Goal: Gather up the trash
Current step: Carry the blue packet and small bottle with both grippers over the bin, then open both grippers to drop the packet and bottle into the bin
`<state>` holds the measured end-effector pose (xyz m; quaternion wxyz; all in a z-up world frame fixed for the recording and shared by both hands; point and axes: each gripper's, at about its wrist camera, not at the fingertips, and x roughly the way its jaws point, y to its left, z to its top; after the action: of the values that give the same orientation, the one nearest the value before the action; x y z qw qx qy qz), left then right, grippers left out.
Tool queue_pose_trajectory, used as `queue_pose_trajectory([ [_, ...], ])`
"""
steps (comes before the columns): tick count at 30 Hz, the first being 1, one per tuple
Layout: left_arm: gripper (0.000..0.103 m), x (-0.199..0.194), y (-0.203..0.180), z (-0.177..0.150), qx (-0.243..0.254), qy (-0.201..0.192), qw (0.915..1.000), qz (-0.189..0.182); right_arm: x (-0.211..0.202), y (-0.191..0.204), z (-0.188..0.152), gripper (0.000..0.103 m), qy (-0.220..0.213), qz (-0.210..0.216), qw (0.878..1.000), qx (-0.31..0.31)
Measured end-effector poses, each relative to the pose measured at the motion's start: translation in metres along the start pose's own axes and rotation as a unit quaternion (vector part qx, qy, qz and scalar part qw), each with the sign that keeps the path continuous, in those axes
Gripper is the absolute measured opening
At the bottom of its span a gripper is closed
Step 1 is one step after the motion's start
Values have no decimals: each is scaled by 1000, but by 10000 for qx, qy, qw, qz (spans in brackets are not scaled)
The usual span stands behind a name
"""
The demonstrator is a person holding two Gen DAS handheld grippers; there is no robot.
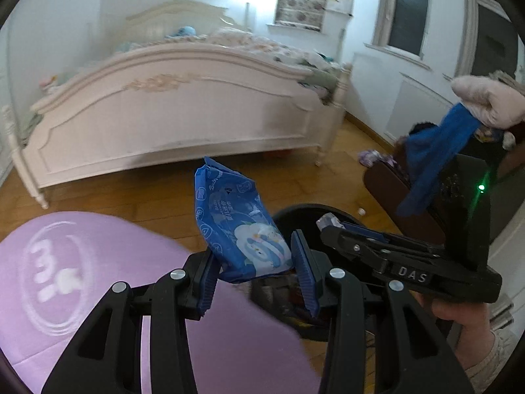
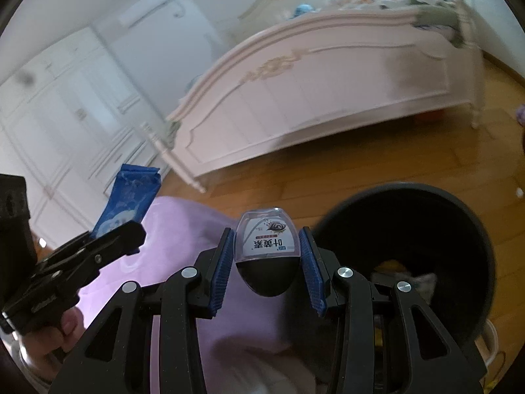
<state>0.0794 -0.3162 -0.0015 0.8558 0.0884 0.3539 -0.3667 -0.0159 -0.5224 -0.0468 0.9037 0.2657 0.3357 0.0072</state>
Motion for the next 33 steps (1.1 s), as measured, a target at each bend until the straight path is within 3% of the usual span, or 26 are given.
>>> queue_pose_trajectory([
  [5,42,31,-34,-1,180,275,9991,-281,1,-41,-5,41,0,-201,9992,335],
  [14,42,69,-63,-5,381,653,9959,-503,-3,-97,-22,41,72,-376,9966,725],
  [21,43,85,-74,-8,440,839,9939,-562,3,-122,-29,41,156,-416,9947,930],
  [33,43,100,-88,-6,589,967,9914,-651,11,-133,-34,41,347,-481,9928,1041],
])
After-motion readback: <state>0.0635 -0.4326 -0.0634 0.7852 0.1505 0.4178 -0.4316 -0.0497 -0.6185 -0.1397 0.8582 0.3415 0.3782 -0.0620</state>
